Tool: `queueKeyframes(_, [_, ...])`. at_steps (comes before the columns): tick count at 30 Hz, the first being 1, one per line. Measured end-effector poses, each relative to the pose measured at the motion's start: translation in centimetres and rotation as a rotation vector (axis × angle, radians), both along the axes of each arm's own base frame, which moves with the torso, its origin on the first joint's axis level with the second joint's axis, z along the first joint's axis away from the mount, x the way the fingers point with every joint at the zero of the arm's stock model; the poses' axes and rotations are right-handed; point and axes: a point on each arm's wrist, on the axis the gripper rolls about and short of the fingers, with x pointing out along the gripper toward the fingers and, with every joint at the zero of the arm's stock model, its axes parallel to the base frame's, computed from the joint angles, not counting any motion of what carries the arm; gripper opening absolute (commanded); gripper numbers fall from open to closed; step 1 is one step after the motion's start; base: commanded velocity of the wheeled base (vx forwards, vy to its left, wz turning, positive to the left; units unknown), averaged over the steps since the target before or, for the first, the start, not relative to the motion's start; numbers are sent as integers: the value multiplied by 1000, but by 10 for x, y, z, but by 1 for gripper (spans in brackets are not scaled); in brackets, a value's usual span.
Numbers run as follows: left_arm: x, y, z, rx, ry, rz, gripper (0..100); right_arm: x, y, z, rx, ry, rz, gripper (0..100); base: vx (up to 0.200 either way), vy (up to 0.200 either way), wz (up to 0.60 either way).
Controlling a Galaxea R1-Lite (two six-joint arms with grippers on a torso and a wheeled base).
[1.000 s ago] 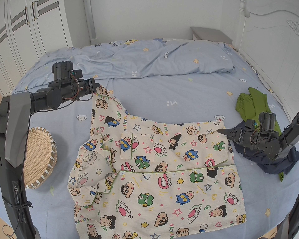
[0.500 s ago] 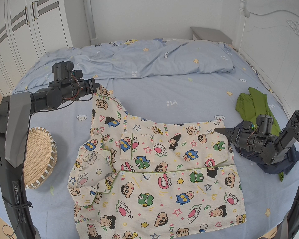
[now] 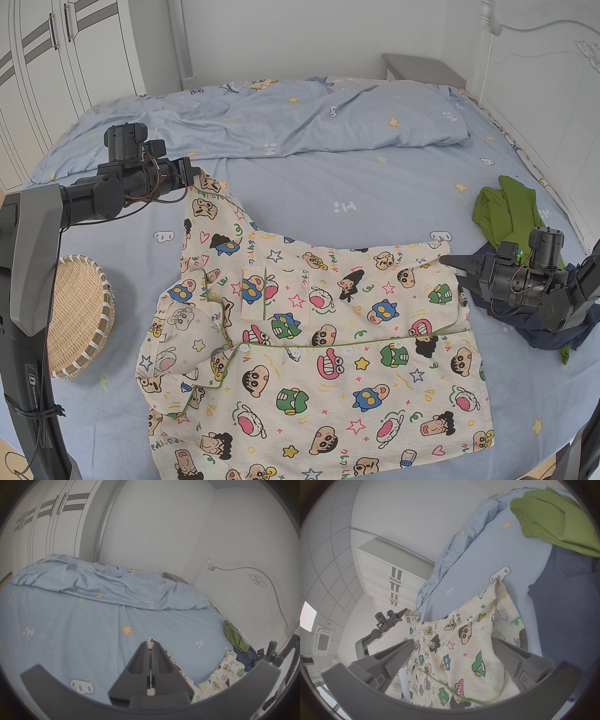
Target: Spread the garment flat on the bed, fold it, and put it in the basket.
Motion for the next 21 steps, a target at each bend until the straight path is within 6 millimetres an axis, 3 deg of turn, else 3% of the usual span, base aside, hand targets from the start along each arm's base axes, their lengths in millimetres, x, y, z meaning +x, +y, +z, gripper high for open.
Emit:
queueKeyframes(12, [0, 1, 0, -1, 0, 3, 0, -2, -1, -1, -15, 26, 4, 100, 0, 0, 0])
queueKeyframes(21, [0, 0, 0, -1, 2, 2, 0, 16, -4, -13, -39, 2, 5, 100, 0, 0, 0])
